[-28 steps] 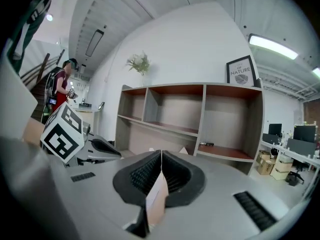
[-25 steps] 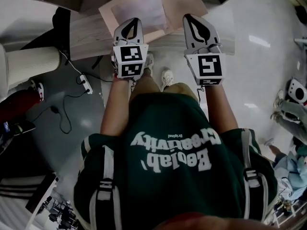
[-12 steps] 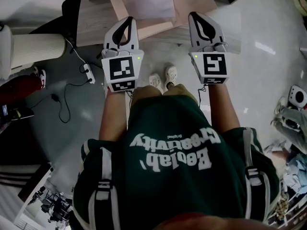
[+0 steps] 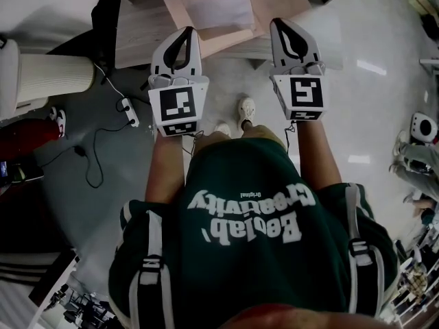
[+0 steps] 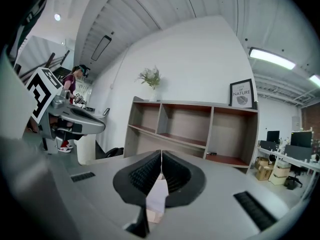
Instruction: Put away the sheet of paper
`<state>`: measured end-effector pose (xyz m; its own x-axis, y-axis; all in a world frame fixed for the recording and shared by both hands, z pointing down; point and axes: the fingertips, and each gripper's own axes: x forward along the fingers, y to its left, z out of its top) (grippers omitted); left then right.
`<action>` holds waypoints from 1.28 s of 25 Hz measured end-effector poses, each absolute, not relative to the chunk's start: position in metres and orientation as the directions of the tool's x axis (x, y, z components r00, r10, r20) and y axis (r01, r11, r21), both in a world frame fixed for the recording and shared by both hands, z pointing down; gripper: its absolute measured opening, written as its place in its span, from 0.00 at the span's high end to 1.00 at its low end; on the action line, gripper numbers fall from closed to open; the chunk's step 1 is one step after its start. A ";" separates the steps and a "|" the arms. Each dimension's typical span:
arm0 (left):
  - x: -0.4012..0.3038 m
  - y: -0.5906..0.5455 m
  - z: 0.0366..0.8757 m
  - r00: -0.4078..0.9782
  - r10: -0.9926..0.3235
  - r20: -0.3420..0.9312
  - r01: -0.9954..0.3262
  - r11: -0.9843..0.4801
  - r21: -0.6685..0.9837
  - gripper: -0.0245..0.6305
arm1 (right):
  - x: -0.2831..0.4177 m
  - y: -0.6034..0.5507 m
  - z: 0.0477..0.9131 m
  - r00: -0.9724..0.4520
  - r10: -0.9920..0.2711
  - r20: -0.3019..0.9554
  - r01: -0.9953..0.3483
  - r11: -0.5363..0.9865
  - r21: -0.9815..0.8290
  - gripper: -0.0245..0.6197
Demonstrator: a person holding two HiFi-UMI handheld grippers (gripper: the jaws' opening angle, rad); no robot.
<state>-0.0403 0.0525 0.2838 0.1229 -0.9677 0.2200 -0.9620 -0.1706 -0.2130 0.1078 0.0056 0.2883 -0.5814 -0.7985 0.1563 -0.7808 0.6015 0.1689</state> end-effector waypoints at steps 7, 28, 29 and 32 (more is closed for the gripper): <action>-0.065 0.102 0.267 0.170 -0.971 0.166 -0.961 -0.201 -0.191 0.93 | 0.083 0.068 0.267 -0.543 -0.829 0.136 -0.805 0.560 0.198 0.91; -0.105 0.204 0.253 0.203 -0.972 0.120 -0.958 -0.223 -0.180 0.93 | 0.059 0.179 0.252 -0.481 -0.871 0.103 -0.840 0.491 0.229 0.91; -0.106 0.204 0.253 0.200 -0.972 0.120 -0.960 -0.219 -0.175 0.93 | 0.060 0.179 0.252 -0.481 -0.871 0.104 -0.840 0.491 0.229 0.91; -0.105 0.203 0.253 0.200 -0.972 0.123 -0.961 -0.219 -0.168 0.93 | 0.063 0.180 0.252 -0.469 -0.876 0.112 -0.841 0.482 0.246 0.91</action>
<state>-0.1047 0.2031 0.2531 0.1996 -0.9722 0.1228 -0.9612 -0.2186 -0.1684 0.0628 0.1798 0.2519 -0.4694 -0.8758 0.1119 -0.8410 0.4821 0.2456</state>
